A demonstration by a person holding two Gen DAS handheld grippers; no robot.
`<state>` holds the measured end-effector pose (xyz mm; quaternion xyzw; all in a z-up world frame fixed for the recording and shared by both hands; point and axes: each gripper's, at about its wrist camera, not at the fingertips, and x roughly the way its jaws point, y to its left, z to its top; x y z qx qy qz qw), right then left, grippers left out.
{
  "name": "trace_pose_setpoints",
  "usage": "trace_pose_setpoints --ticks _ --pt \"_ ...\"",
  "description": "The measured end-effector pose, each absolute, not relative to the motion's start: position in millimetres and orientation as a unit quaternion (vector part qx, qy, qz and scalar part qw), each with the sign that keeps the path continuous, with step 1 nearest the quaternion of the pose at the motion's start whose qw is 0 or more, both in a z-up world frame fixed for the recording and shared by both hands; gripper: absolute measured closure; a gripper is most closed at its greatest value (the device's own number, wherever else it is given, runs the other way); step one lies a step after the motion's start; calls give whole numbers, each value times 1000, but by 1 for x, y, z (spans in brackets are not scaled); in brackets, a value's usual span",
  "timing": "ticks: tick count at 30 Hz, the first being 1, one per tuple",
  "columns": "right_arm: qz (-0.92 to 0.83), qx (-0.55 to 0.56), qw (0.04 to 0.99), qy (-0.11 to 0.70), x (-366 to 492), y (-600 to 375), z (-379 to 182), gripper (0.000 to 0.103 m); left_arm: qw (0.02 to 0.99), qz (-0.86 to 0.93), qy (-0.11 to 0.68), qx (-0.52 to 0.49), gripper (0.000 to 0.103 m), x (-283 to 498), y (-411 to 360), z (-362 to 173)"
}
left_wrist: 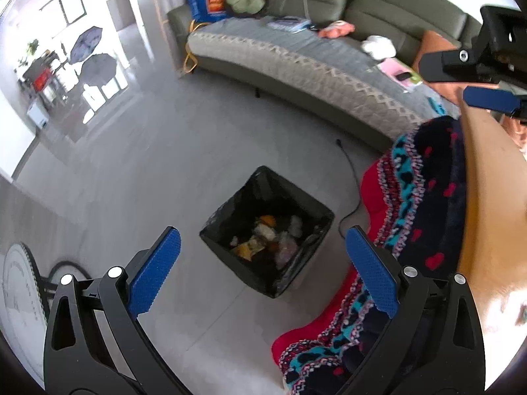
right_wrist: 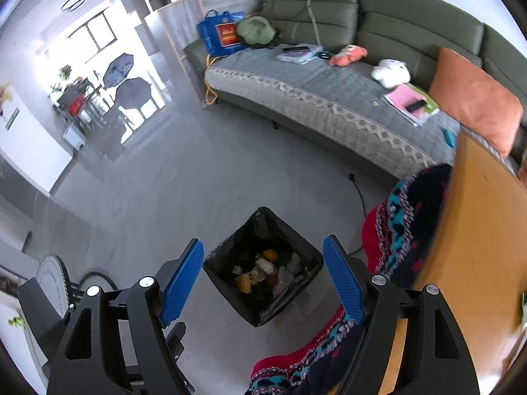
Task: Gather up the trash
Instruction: 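Move both open tools back over the table toward the remaining trash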
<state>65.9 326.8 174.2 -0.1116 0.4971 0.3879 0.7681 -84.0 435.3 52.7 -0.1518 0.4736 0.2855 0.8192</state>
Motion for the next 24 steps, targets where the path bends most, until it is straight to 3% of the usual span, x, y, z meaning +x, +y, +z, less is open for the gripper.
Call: trace_pose_setpoints --ticks 12,24 --pt "322 -61 803 497 82 185 194 27 851 212 468 -110 6 -56 338 76" --pt "245 -18 836 490 101 35 200 27 876 94 470 -45 6 -9 192 84"
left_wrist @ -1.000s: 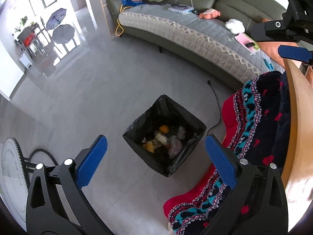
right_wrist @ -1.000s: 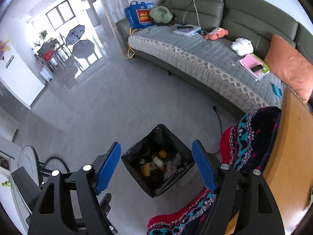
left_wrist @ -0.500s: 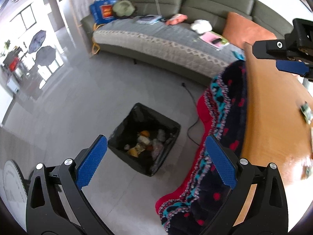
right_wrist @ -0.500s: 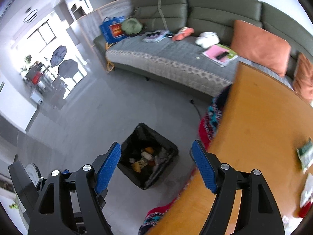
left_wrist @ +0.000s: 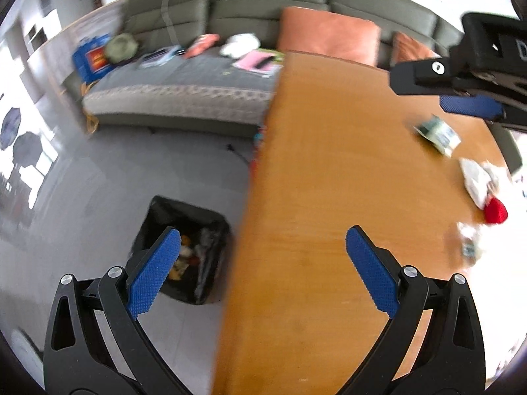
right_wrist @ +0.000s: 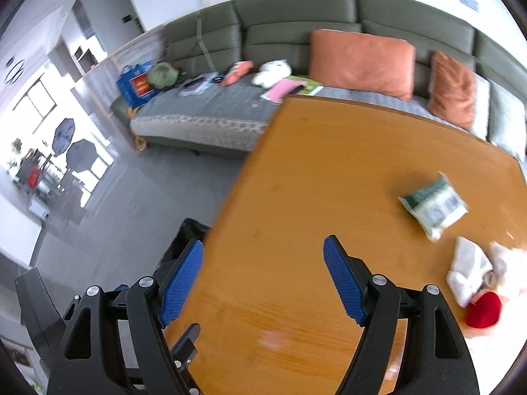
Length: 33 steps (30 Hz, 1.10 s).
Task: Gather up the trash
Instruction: 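Move both open tools back over the table toward the remaining trash, then grasp the clear bag of white sponges with the left tool while the right tool grasps the red paddle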
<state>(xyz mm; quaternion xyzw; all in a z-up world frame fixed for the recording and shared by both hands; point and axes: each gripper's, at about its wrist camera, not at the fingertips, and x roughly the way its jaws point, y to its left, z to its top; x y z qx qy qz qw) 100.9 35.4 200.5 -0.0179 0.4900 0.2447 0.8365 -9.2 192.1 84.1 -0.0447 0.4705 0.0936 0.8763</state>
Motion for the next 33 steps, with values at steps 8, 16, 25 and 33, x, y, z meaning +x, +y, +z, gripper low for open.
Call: trace_pose_setpoints --ticks 8,16,25,33 --pt "190 11 846 498 112 -64 190 27 880 26 475 0 6 7 104 82" --pt "128 32 846 517 116 -153 169 27 873 -43 485 37 6 16 29 71" --pt "46 87 844 527 117 -243 154 27 840 -191 485 152 6 31 -61 58" --pt "-20 137 839 526 111 -295 148 27 780 -298 487 257 6 38 -120 34"
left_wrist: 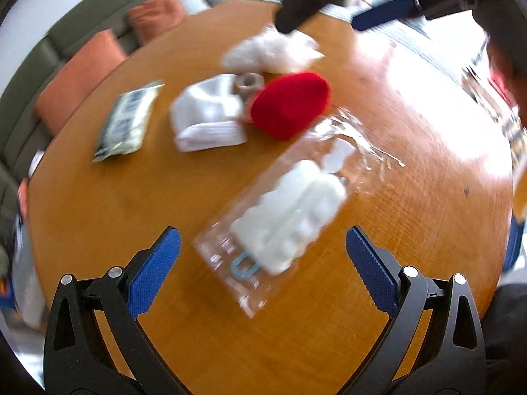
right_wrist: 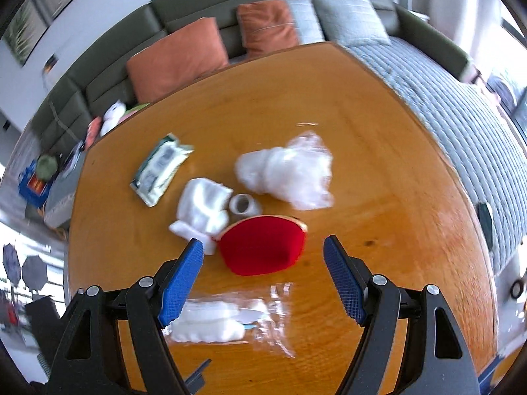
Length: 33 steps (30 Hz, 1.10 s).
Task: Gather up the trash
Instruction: 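Grasp the clear bag of white sponges with the left tool while the right tool grasps the red paddle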
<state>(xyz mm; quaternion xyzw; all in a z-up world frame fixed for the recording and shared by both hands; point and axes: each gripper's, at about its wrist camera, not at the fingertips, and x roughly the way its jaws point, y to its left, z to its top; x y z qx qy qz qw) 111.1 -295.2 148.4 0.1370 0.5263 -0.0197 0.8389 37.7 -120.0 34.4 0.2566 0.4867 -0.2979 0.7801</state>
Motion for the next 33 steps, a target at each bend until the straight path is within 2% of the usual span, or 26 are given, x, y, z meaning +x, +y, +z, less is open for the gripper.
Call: trace_pose_setpoints --ticks 12,13,14,18,21,26,33 --pt "-76 169 830 526 95 -323 145 27 741 -333 517 271 8 65 -154 0" --pt "-79 169 830 526 94 -324 144 27 739 -338 525 253 17 66 -151 -1" --pt "-81 170 829 527 93 -324 144 27 741 -338 530 236 18 66 -148 -1" --pt "-77 182 823 533 96 -320 138 27 762 -305 540 187 44 74 -134 6" --pt "-70 198 811 546 100 -311 128 27 766 -285 562 128 51 78 -116 11" --pt "-62 217 794 564 115 -293 110 27 775 -266 566 96 52 60 -88 15" --pt "-63 173 794 579 135 -273 92 27 793 -236 557 73 52 53 -60 29"
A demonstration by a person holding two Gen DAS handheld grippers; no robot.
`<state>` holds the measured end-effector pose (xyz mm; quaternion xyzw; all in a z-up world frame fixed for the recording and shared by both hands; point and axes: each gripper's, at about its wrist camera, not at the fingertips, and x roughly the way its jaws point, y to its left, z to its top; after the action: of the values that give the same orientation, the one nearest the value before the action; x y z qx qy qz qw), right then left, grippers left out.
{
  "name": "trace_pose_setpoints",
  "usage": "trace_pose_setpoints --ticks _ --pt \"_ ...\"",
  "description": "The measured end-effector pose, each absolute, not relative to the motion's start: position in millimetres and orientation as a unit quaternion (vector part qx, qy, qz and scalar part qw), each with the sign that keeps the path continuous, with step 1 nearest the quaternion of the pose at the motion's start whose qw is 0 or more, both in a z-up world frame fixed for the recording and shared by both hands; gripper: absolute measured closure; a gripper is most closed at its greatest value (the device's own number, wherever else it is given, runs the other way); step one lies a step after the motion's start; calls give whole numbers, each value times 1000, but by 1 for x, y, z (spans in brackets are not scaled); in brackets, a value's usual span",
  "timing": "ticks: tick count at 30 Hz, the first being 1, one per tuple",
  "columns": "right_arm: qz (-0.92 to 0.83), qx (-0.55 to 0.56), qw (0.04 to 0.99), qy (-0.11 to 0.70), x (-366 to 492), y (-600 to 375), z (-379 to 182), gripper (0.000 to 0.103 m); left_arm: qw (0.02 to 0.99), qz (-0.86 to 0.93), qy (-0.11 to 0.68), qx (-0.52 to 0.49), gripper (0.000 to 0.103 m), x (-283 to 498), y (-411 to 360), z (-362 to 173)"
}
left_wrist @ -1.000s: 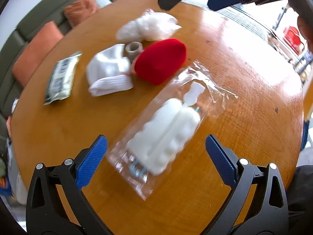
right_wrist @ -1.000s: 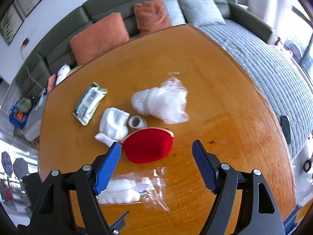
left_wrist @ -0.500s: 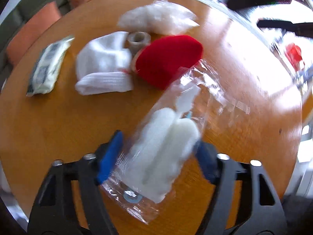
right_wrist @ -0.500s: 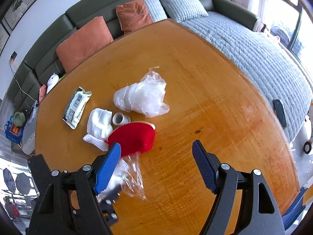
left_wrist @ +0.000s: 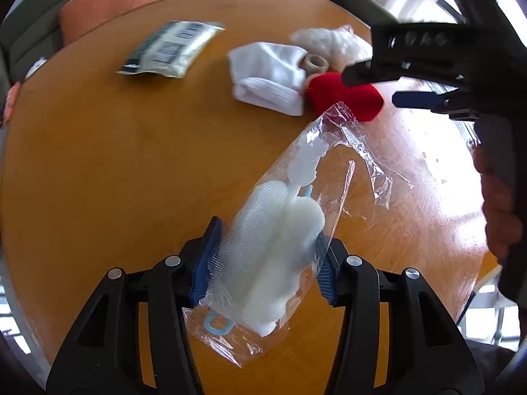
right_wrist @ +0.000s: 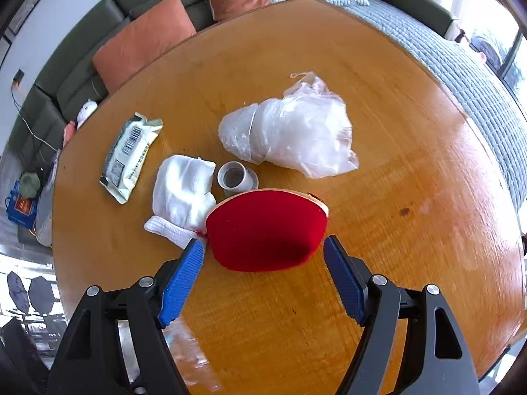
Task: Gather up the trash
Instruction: 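Grasp the clear bag of white sponges with the left tool while the right tool grasps the red paddle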
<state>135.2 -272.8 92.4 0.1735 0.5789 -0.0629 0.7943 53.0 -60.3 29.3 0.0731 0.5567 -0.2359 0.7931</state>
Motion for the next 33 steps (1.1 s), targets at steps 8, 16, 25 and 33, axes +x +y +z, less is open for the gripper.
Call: trace_pose_setpoints --ticks 8,16,25,33 --pt "1 99 797 596 152 -270 91 27 812 -196 548 43 52 36 -38 47" --pt "171 -95 773 603 164 -261 100 27 820 -152 552 9 52 29 -32 53" --pt "299 -222 709 599 166 -236 79 27 829 -103 550 -17 52 18 -41 59" --pt "289 -231 710 600 160 -237 68 58 834 -81 546 -25 52 13 -30 68"
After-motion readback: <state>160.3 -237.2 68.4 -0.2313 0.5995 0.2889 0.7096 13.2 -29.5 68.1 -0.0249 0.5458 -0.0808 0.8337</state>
